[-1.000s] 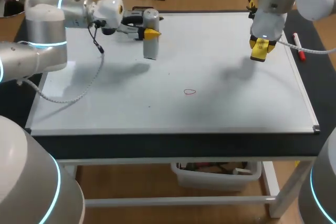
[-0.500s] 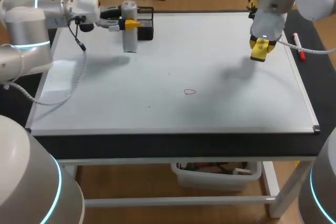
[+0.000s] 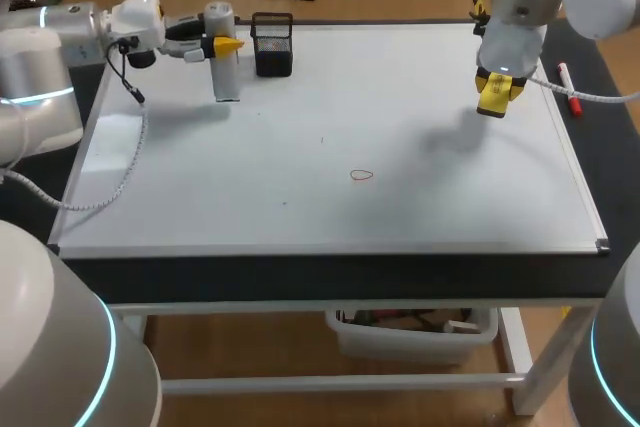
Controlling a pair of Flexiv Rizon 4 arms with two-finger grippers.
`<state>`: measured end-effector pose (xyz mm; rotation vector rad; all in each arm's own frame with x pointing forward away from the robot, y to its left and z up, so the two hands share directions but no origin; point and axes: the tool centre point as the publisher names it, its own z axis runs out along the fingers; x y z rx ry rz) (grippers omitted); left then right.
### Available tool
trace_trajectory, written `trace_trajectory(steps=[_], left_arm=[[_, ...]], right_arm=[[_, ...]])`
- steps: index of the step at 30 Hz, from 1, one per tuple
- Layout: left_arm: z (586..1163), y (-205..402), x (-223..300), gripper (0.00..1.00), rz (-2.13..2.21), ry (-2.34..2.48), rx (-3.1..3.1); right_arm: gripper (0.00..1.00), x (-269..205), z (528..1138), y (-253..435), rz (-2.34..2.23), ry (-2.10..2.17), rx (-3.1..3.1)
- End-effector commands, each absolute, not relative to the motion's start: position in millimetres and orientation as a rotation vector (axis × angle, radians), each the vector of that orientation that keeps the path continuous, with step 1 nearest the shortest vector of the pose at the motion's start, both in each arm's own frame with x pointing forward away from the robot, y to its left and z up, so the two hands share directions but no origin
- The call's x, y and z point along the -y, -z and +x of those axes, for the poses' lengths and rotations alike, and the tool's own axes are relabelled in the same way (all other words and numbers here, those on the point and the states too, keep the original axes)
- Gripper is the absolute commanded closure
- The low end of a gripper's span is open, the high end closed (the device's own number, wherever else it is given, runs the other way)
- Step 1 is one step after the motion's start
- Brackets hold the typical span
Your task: Pick up the inspection probe, press it on each red-marked spot on the whiteboard one by one, put down the probe, pick up the eraser, and wipe off all the red marks.
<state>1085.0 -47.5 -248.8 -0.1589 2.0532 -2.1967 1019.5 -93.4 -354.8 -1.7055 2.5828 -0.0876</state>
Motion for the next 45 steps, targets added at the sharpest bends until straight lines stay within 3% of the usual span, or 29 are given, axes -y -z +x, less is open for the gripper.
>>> trace_trajectory(steps=[1,12,27,45], left_arm=[[1084,250,42,1.00,-0.155,2.206,-2.040],[1083,250,42,1.00,-0.152,2.205,-2.041],[1083,250,42,1.00,-0.152,2.205,-2.041],[1083,250,42,1.00,-0.152,2.205,-2.041]], right_arm=[[1.00,94,1020,354,-1.710,0.089,-2.581],[1.00,94,1020,354,-1.710,0.089,-2.581],[1.00,3,952,392,-1.936,0.094,-2.397],[1.00,-88,930,404,-2.118,-0.021,-2.218]])
